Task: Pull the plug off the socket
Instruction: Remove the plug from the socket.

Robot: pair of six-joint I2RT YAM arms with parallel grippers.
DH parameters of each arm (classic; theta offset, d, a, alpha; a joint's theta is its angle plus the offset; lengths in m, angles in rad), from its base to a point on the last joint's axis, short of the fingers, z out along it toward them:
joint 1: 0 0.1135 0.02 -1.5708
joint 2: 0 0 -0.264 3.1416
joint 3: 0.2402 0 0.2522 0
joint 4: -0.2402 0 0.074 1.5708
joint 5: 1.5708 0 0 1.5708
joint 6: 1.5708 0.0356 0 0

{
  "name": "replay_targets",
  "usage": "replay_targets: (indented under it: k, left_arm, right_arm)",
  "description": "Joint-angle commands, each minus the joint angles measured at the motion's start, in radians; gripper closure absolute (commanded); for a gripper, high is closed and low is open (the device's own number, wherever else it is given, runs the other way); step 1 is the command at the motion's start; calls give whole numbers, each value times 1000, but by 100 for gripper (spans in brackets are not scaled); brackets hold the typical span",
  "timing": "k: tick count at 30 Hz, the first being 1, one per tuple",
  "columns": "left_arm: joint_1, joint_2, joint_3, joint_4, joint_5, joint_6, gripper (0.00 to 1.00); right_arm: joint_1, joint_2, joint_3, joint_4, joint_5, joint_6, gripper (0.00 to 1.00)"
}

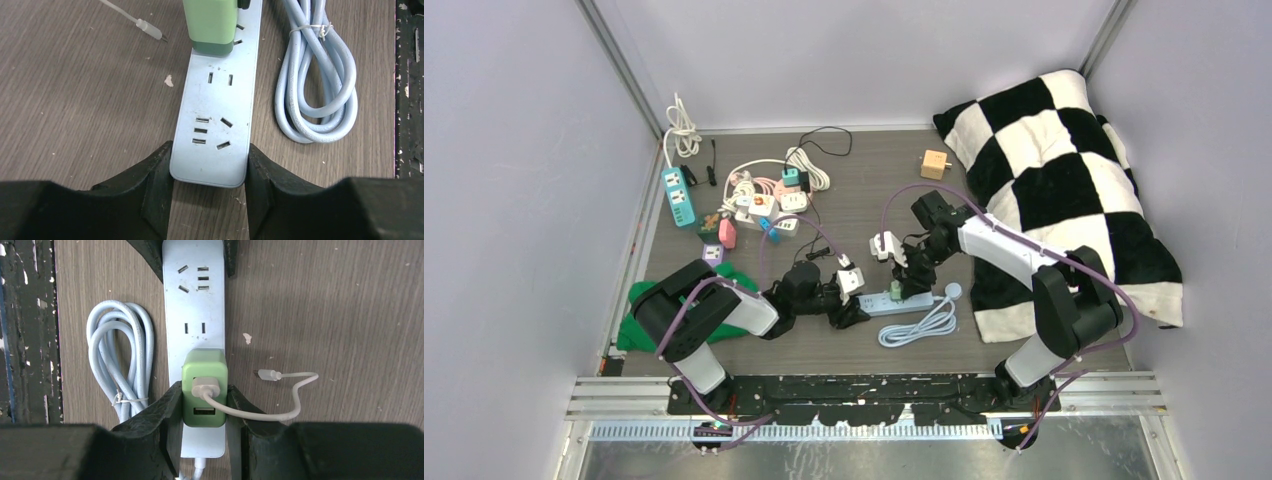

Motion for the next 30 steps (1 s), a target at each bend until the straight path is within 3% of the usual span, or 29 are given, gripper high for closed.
replay_targets:
  k: [1, 7, 14, 18, 24, 30]
  left_arm:
    - [9, -13, -10, -20, -64, -22, 100]
    - [9, -18, -8, -37, -67, -21, 100]
    - [9, -18, -15, -40, -65, -24, 100]
    - [9, -11, -11, -39, -61, -23, 100]
    - [8, -6, 1, -47, -58, -25, 100]
    - [9, -15, 0, -55, -65, -34, 100]
  right_arm:
    - [68, -50, -30, -104, -66, -29, 99]
    - [132, -36, -21, -72, -41, 14, 99]
    - [-67, -28, 34, -21, -48, 89, 99]
    - [-90, -49, 14, -48, -78, 70, 99]
    - [31, -71, -39, -137, -135, -35, 99]
    - [132, -47, -9, -145, -134, -36, 99]
